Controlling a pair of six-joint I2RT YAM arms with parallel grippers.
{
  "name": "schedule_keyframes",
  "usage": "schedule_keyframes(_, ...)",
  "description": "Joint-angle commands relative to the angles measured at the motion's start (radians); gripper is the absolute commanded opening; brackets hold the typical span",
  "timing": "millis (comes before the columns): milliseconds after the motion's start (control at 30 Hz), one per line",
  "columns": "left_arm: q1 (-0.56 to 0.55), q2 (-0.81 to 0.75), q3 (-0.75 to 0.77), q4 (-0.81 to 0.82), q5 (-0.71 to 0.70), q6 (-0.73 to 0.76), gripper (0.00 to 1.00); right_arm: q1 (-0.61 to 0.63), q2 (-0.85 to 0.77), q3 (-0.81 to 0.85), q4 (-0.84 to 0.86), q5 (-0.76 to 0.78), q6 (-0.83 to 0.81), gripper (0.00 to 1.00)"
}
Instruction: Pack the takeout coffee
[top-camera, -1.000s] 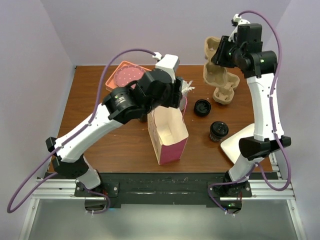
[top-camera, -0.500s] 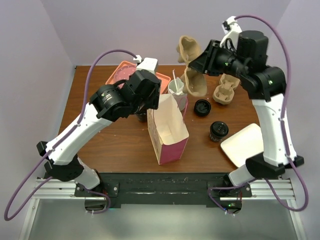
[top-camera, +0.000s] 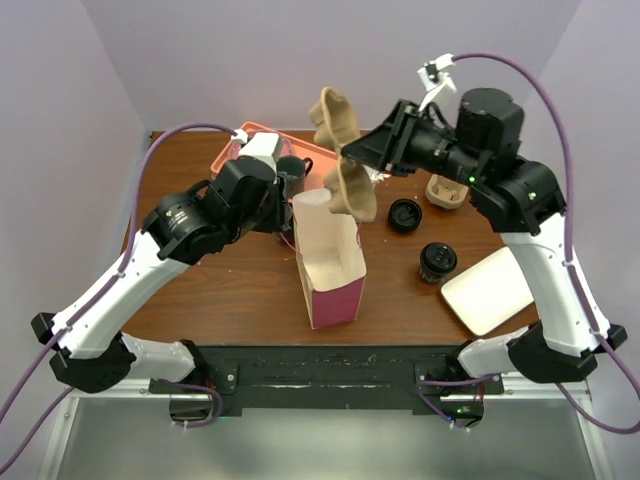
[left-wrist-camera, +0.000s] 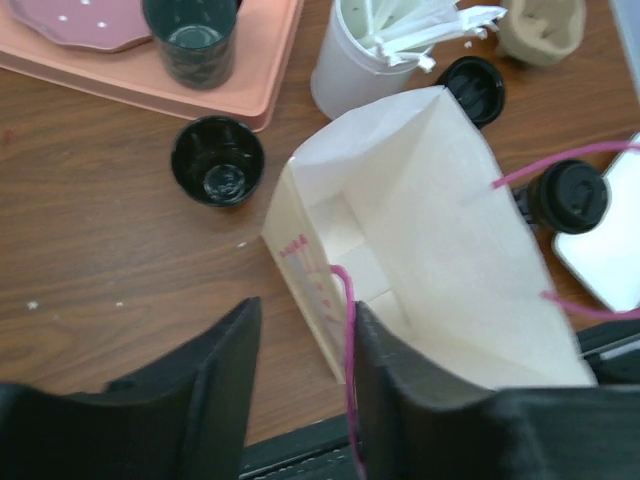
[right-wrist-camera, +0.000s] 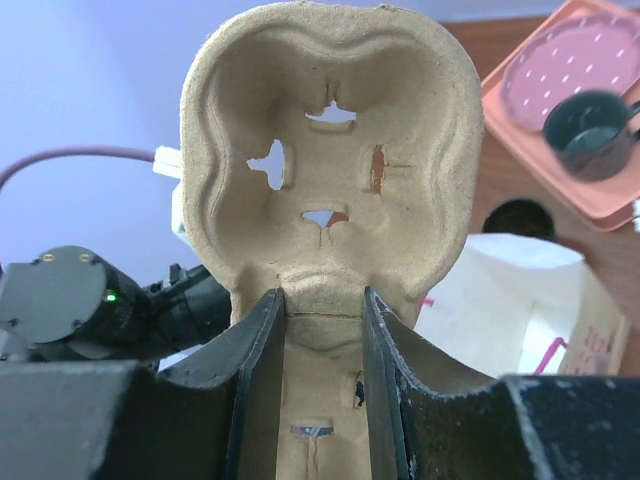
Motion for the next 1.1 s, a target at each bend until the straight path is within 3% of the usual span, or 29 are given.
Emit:
schedule_keyframes(0, 0.009, -0.057, -0.037, 0.150, 0.078, -0.028, 0.35, 0.087, 0.007, 0.013, -0.047, 0.094, 0.030, 0.26)
schedule_keyframes(167, 0.010, -0.094, -0.100, 0.200, 0.128, -0.052, 0.18, 0.204, 0.032, -0.017, -0.123, 0.186, 0.023, 0.26)
schedule_keyframes(233, 0.012, -0.108, -0.109, 0.213, 0.137, -0.065, 0.15, 0.233, 0.035, -0.031, -0.164, 0.272, 0.046, 0.25)
schedule_keyframes(367, 0.012, -0.117, -0.115, 0.220, 0.154, -0.091, 0.00, 0.293, 0.025, -0.036, -0.230, 0.412, 0.130, 0.23)
schedule_keyframes(800, 0.012, -0.163, -0.200, 0.287, 0.151, -0.239, 0.00, 0.351, 0.004, -0.200, -0.318, 0.541, 0.257, 0.21)
schedule_keyframes(1067, 0.012, -0.173, -0.246, 0.335, 0.177, -0.270, 0.00, 0.377, 0.099, -0.105, -0.362, 0.624, 0.231, 0.21)
